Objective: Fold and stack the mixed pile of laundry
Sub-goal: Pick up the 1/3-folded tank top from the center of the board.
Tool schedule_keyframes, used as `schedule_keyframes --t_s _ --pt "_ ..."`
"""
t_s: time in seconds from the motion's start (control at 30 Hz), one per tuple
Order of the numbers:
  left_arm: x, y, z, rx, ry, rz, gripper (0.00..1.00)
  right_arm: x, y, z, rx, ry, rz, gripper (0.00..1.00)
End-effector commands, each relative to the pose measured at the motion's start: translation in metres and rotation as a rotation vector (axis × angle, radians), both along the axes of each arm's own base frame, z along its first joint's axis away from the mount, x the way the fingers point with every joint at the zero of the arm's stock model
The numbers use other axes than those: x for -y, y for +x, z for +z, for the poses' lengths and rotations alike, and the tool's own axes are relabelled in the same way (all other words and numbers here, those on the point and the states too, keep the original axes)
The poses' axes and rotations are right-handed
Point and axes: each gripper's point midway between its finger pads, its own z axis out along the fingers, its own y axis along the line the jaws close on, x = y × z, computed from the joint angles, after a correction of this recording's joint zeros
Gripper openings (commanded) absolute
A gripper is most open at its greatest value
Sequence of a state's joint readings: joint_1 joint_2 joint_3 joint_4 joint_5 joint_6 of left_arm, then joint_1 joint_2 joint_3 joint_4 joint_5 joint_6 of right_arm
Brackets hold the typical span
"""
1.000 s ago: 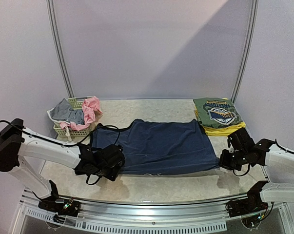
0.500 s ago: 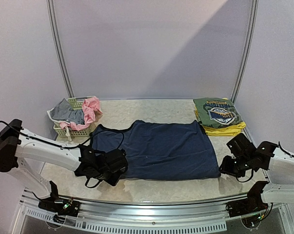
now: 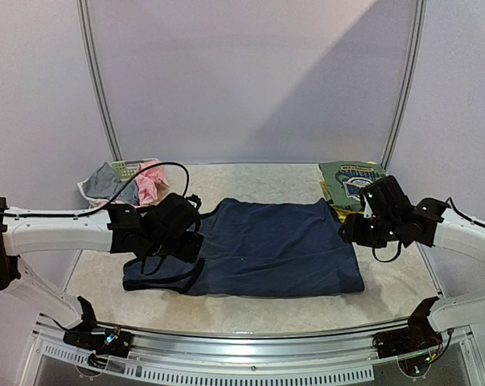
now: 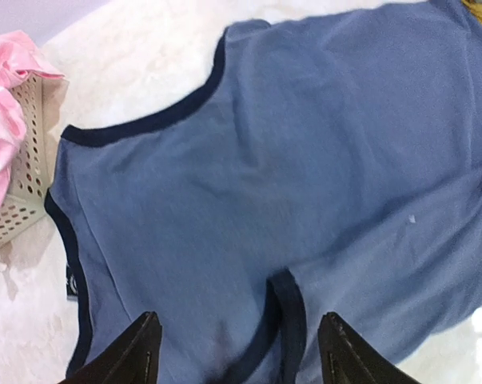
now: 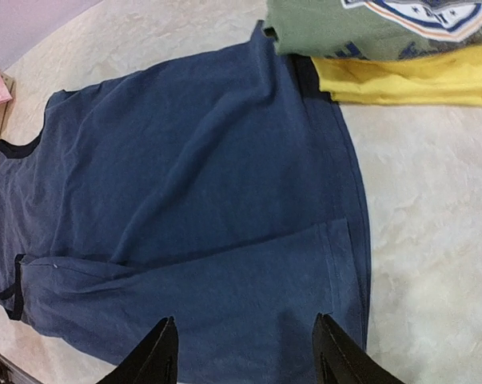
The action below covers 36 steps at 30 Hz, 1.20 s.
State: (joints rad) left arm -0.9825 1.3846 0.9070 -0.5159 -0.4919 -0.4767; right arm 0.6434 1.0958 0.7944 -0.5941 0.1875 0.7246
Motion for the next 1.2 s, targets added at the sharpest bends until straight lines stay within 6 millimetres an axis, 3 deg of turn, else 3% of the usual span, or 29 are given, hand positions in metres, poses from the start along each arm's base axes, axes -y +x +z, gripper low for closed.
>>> schedule_keyframes --t_s 0.0,0.23,0.4,0.57,0.73,0.93,1.17 --pt "0.012 0.039 0.009 0.003 -0.024 -0.042 0.67 -0.03 0.04 0.017 0.082 -0.04 0.082 0.58" --pt "0.016 0.092 0.006 -0.078 -0.068 -0.1 0.62 -0.061 0.078 -0.007 0.013 -0.12 0.16 0.57" --pt "0.015 0.131 -0.005 -0.157 -0.117 -0.168 0.62 -0.069 0.095 -0.028 -0.034 -0.133 0.184 0.57" --pt "0.021 0.171 -0.023 -0.23 -0.162 -0.241 0.6 -0.072 0.106 -0.035 -0.049 -0.12 0.192 0.57" --pt "0.024 0.206 -0.055 -0.311 -0.207 -0.249 0.56 -0.071 0.112 -0.044 -0.066 -0.128 0.195 0.57" --pt "0.037 0.227 -0.08 -0.369 -0.226 -0.304 0.54 -0.074 0.113 -0.051 -0.08 -0.12 0.204 0.57" --pt "0.047 0.246 -0.095 -0.397 -0.259 -0.325 0.54 -0.077 0.113 -0.056 -0.091 -0.113 0.214 0.57"
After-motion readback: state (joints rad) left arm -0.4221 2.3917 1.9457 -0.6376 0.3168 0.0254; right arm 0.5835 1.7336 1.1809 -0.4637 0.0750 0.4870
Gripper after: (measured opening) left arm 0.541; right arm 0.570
